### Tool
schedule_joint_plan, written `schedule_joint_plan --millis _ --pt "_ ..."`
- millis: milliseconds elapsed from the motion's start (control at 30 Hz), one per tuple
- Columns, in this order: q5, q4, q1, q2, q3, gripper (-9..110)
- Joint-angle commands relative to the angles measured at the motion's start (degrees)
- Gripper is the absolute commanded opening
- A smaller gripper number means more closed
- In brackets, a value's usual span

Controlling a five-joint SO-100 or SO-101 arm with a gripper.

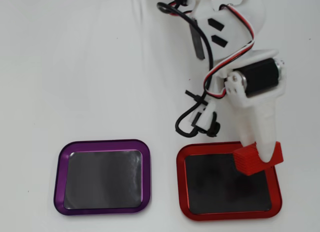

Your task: Grasp a red block and put it in the left red dish.

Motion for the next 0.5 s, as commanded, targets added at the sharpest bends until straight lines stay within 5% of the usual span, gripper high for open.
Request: schedule_joint_plan --millis 0,467 --pt "-0.2 0.2 0.4 1.0 -2.5 4" --pt "-0.1 4.3 0.4 1.1 -2.7 11"
